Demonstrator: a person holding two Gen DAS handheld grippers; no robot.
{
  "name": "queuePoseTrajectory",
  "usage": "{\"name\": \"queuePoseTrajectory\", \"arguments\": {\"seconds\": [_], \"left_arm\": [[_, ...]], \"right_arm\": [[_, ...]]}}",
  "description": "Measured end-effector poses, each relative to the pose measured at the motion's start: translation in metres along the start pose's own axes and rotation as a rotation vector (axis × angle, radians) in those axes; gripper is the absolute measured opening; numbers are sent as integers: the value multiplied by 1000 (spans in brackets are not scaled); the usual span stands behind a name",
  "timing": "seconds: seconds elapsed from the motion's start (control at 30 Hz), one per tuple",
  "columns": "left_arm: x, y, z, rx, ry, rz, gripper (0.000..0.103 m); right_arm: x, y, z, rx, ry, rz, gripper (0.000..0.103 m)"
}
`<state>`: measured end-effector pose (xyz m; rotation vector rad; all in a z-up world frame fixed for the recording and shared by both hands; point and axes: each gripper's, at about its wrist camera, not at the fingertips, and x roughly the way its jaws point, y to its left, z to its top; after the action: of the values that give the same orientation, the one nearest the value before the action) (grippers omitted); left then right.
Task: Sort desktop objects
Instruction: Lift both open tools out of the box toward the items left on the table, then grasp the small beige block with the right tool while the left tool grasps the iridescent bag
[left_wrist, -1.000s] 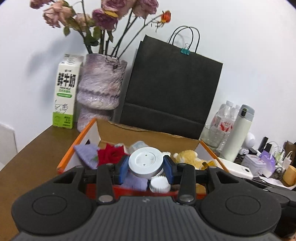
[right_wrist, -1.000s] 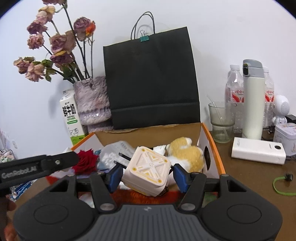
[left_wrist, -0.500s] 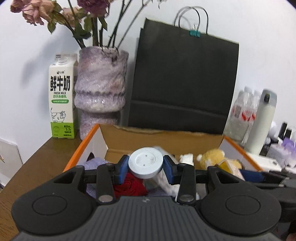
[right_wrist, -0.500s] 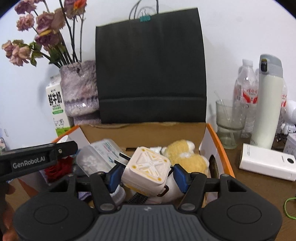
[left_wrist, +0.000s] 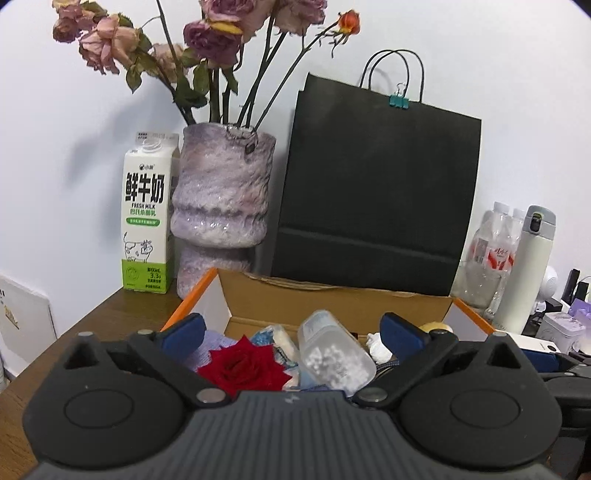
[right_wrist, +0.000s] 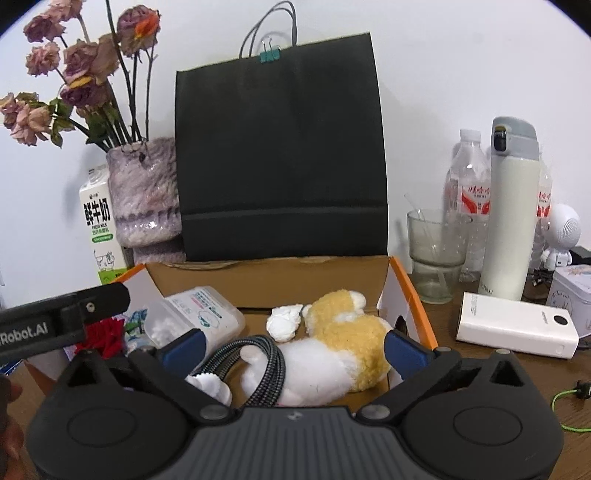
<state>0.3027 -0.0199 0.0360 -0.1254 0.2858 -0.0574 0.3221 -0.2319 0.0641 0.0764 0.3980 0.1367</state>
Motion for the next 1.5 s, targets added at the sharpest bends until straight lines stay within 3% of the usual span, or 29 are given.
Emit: {"name": "queuePoseTrajectory", "arguments": {"seconds": [0.4,0.7,1.23,1.5], "left_arm": [[-31,9,0,-60,-23,25,103],[-62,35,-13,-133,25,73,103],[-105,37,-40,-46,145,78,103],[-115,43,-43,-62,172,85,103]], "right_arm": [[-25,3,-6,21,-89,-24,103],[-63,21,-29,-80,-96,-21,103],[-105,55,-71,-192,76,48,103],[-106,63,-77,-168,140,41,103]]}}
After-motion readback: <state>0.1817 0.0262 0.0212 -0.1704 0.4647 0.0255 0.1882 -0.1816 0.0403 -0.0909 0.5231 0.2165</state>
